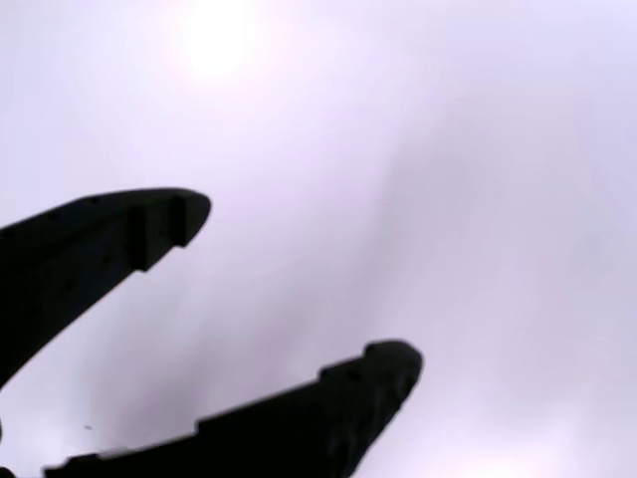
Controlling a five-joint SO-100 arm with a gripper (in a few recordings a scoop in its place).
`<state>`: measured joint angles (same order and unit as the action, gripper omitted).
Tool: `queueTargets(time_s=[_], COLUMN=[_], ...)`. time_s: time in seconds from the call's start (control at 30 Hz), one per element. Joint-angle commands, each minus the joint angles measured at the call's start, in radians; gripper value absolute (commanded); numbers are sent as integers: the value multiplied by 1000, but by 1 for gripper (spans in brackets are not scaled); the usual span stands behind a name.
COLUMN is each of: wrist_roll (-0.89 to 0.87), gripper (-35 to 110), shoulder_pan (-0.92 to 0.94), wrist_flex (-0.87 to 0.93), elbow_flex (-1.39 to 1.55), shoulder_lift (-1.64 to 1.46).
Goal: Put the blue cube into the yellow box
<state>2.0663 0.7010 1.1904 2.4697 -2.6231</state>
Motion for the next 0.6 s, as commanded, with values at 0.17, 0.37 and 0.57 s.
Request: queueTargets(time_s=[0.17, 0.37, 0.57], wrist_roll=[92, 117, 163], gripper=[40, 45, 47], shoulder_pan=[210, 288, 331], wrist_flex=[-227, -371, -431], elbow_flex=[-278, -385, -449], shoulder_lift=[310, 535, 684])
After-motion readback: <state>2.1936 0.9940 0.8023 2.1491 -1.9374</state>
